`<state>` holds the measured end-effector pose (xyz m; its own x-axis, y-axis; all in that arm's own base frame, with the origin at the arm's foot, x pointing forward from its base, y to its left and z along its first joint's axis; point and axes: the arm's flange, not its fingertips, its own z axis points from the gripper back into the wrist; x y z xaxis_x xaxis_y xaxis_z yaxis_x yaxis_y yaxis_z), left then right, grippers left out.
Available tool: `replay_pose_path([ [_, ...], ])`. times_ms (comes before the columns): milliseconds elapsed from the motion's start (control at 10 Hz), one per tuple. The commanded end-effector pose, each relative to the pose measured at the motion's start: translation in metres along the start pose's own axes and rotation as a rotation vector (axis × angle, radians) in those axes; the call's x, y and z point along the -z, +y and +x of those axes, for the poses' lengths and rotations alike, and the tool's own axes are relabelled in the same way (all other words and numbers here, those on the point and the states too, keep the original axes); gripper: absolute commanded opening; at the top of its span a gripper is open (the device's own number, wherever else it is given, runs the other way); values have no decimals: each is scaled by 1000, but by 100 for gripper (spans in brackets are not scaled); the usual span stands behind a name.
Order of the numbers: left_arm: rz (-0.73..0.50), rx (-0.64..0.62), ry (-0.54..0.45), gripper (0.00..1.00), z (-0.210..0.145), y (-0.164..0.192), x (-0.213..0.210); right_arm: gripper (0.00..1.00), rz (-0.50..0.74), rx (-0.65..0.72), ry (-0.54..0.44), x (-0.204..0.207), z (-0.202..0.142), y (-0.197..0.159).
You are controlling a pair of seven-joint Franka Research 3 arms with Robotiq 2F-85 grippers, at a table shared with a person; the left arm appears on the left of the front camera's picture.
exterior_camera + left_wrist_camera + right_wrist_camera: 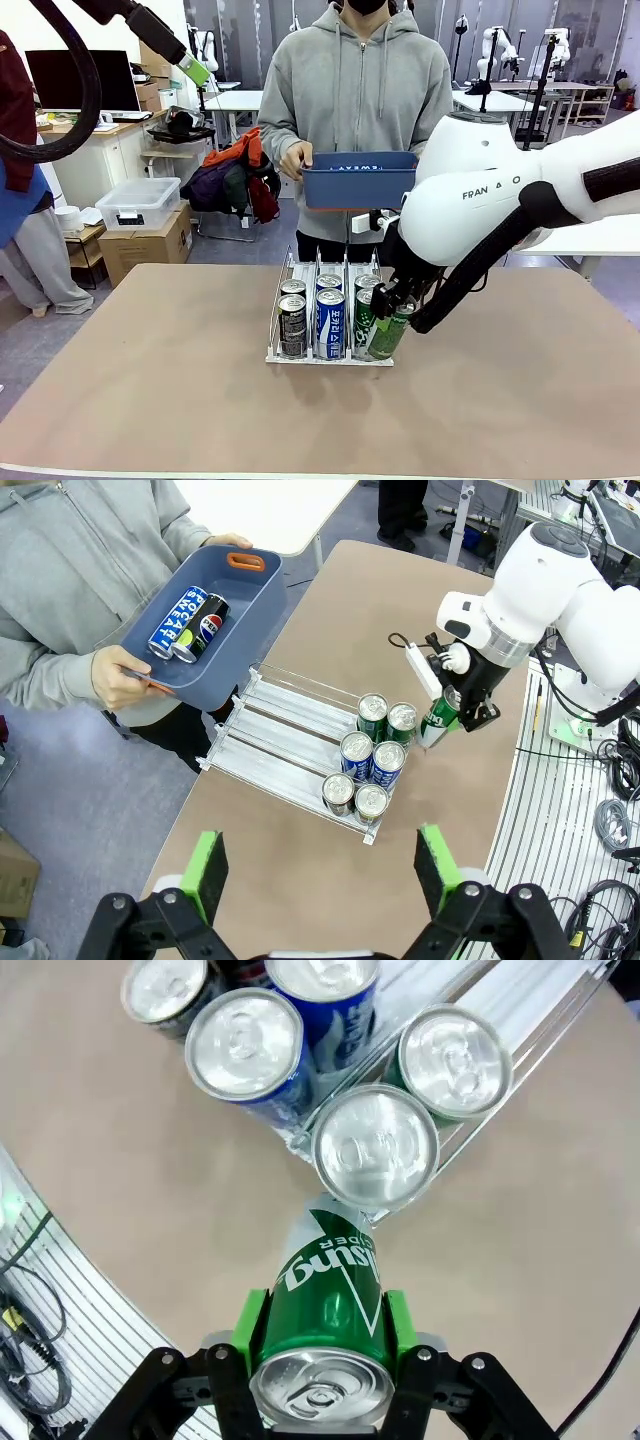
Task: Fill the beverage cans into the dispenser.
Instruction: Place the picked Sprite in the line of the Automatic Can Dispenser with the same cans.
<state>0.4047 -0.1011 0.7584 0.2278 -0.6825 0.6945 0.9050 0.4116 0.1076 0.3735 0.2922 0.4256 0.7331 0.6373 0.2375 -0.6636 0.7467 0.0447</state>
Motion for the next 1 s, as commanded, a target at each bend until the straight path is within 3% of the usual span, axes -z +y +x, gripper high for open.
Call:
replay_pose_path([
  [0,-20,-12,-11,100,-2,-1,0,57,-23,55,-61,1,15,-9],
  [900,-20,-12,-11,100,-2,-1,0,57,-6,146,-171,7,60,-27],
])
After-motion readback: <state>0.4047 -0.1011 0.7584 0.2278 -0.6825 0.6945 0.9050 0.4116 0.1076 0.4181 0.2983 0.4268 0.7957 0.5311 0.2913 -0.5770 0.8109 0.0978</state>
